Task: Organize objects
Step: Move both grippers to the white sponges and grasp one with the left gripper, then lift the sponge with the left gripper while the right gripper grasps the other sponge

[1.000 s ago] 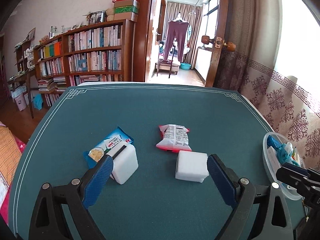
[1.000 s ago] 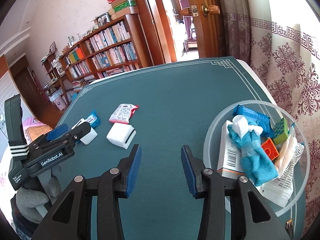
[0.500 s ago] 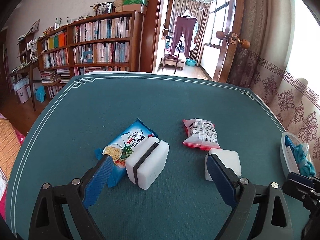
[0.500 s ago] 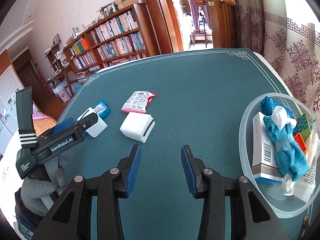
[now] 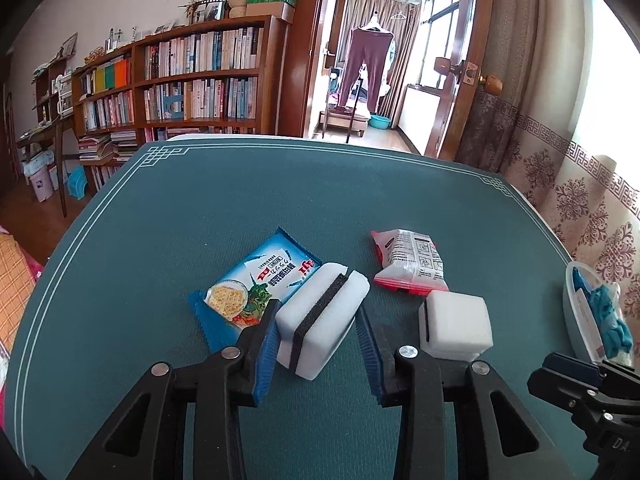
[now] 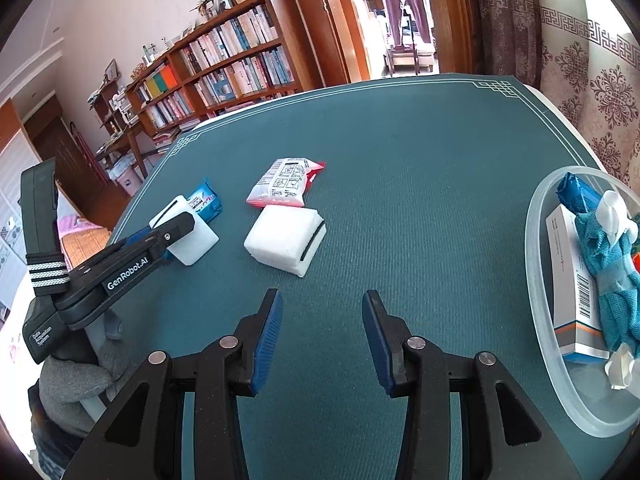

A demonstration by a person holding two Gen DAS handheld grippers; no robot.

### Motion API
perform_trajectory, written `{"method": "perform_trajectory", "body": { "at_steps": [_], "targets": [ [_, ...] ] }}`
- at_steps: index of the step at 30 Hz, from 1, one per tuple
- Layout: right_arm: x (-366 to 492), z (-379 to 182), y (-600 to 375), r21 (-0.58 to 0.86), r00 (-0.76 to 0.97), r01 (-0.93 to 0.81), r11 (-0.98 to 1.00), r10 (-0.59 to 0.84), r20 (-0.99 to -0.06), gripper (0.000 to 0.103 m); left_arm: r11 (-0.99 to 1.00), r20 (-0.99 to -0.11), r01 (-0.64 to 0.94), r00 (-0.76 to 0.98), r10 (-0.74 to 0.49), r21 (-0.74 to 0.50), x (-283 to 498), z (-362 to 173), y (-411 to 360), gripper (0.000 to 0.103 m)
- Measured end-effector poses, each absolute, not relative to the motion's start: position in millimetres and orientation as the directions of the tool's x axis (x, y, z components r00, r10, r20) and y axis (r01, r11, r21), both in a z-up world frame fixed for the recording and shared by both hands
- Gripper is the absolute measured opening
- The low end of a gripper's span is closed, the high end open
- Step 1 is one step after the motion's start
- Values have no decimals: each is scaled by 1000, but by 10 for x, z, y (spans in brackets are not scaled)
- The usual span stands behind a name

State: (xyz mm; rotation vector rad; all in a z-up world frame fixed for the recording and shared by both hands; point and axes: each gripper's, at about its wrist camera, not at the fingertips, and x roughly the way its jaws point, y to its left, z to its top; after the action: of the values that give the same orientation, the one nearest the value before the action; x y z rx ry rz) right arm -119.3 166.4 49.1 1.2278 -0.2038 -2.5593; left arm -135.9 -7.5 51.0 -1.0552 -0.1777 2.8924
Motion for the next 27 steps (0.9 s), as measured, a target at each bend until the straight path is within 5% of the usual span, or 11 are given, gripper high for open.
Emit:
{"method": "perform_trajectory", "body": {
  "at_steps": [12, 19, 27],
  "targets": [
    [-1468, 415, 1385, 251, -575, 227, -941, -338, -745, 43, -987, -573, -31, -812, 116, -156, -1174, 724, -99, 39],
    [-1674, 350, 1170, 254, -570, 233, -939, -343, -747, 55, -985, -568, -2, -817, 102, -174, -1165, 717, -187, 39],
    [-1894, 297, 1032, 218, -577, 206, -954, -298, -760, 57, -981, -572, 12, -814, 102, -192, -1163, 691, -217, 39]
  ]
}}
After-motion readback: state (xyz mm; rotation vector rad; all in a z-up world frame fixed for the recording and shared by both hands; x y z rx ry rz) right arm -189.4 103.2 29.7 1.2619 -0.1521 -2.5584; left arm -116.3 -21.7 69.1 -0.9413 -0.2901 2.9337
